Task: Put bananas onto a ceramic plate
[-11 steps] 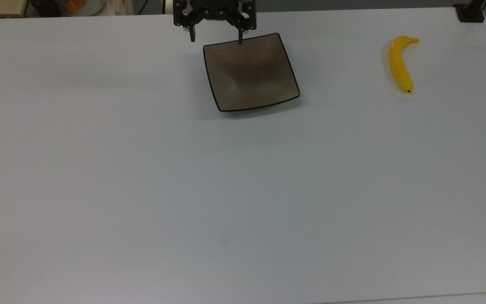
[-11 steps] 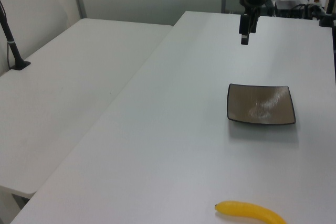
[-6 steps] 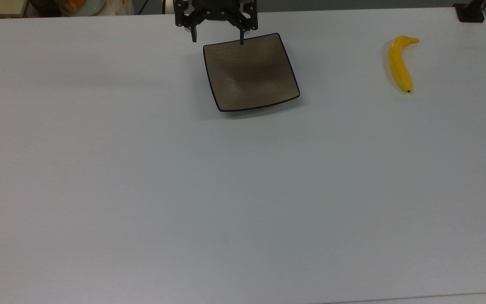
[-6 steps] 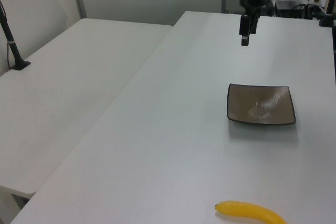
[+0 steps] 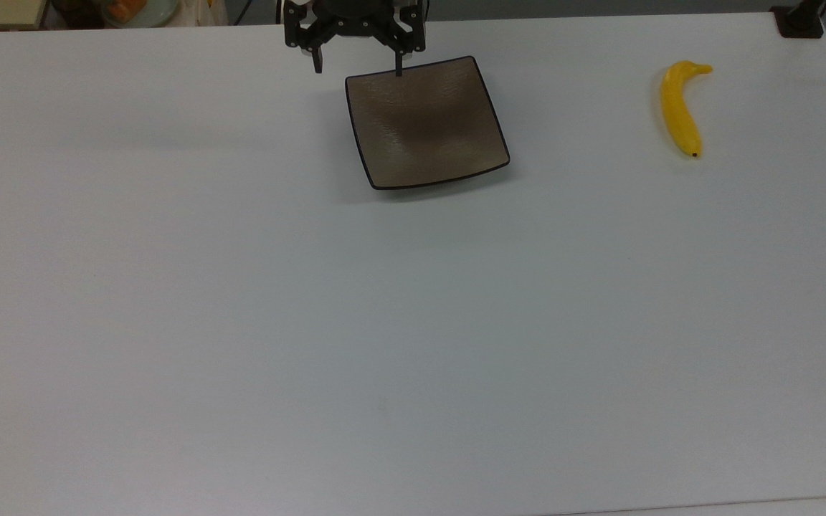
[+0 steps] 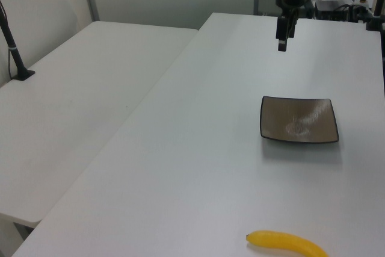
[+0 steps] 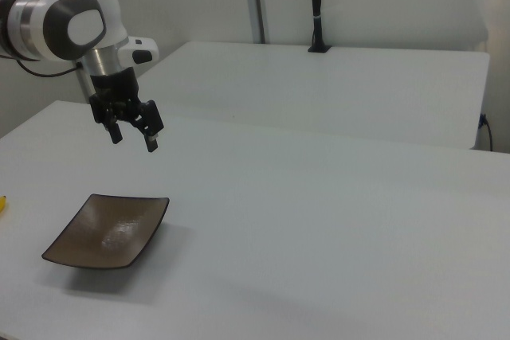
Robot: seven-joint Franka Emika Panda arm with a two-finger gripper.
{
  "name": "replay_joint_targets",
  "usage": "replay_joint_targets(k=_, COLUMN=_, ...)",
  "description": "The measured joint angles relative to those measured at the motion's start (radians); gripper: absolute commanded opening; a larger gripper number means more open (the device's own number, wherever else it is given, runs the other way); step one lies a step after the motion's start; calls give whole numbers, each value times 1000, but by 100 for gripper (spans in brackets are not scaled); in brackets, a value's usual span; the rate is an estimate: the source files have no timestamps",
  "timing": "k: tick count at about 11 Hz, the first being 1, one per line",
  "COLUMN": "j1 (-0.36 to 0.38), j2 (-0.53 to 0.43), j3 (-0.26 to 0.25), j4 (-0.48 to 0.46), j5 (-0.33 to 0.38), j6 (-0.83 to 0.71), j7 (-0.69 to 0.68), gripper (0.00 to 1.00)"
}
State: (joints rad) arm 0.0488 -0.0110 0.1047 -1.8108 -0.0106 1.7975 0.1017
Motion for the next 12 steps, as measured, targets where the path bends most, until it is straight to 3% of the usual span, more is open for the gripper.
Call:
replay_joint_targets(k=6, j1=113, j2=26, j3=4, j4=-37, j5=11, j6=0, j7=9, gripper=100)
replay_joint_targets(k=7, j1=133, j2=43, j3=21, j4=-37, j5=15, j6=8, j7=24, gripper=100)
replay_joint_targets(k=10, j1=154, j2=95, j3=137, j4=-37, j5=16, j6=76, j7=159, gripper=100)
replay_joint_targets(k=12, j1=221, j2=117, j3=176, j4=-37, j5=17, j6=127, j7=277, gripper=100)
